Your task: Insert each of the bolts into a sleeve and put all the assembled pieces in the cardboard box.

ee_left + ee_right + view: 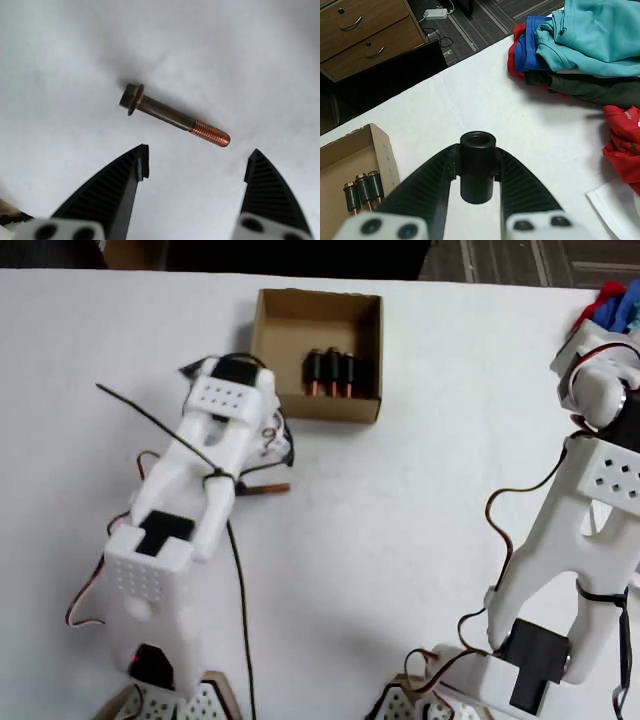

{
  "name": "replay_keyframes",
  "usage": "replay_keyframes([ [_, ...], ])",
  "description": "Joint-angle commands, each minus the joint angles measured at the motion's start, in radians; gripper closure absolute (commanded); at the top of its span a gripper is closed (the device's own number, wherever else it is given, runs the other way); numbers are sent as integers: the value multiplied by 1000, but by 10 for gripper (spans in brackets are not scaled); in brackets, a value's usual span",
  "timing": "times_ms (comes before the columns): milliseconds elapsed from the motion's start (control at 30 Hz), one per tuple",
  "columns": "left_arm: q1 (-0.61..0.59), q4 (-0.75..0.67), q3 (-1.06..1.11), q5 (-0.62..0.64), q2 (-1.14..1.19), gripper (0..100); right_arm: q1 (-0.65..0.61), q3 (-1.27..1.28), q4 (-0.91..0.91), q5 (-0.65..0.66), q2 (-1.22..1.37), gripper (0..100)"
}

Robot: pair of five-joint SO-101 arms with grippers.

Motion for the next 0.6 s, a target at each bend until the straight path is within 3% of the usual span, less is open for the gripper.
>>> replay_keyframes([
  [0, -14, -3, -1, 46, -38, 680, 5, -6, -28, -5, -54, 978],
  [567, -21, -5, -8, 101, 163, 682, 12, -5, -42, -5, -53, 978],
])
